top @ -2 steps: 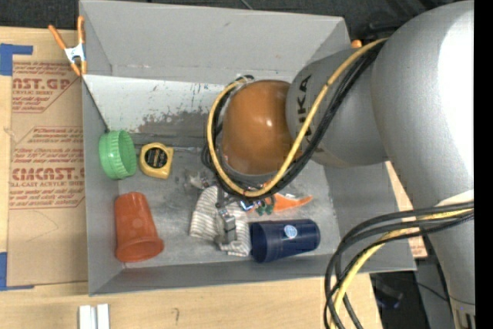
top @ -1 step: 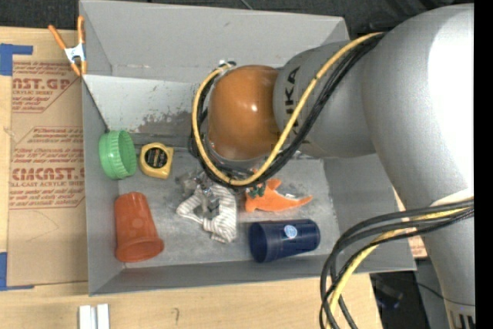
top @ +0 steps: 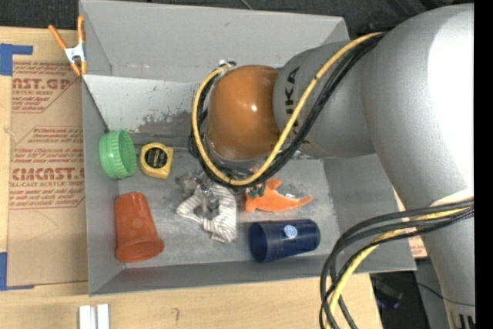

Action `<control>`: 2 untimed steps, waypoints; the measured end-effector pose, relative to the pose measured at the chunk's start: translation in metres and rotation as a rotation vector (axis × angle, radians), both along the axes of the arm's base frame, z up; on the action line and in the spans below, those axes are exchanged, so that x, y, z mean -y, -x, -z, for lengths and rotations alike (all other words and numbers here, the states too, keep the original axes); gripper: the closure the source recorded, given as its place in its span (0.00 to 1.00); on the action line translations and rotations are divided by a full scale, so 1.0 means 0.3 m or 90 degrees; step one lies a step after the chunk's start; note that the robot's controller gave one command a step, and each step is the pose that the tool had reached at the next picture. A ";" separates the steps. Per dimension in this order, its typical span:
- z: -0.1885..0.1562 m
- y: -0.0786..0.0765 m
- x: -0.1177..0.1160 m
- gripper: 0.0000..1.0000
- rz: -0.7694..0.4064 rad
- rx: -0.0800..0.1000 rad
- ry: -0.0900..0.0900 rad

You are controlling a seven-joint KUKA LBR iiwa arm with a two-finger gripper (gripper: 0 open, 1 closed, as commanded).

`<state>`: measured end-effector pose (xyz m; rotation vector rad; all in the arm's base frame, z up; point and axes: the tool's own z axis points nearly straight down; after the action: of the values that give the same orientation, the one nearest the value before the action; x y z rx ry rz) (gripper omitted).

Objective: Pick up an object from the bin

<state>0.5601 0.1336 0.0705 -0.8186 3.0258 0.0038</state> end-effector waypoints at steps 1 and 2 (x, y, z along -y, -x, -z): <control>-0.015 0.006 0.001 1.00 0.000 -0.004 0.001; -0.086 0.010 0.000 1.00 0.000 -0.008 0.002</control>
Offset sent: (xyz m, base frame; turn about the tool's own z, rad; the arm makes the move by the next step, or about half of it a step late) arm 0.0001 0.0000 0.0378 0.0000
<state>0.5572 0.1335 0.0963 -0.8218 3.0378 0.0028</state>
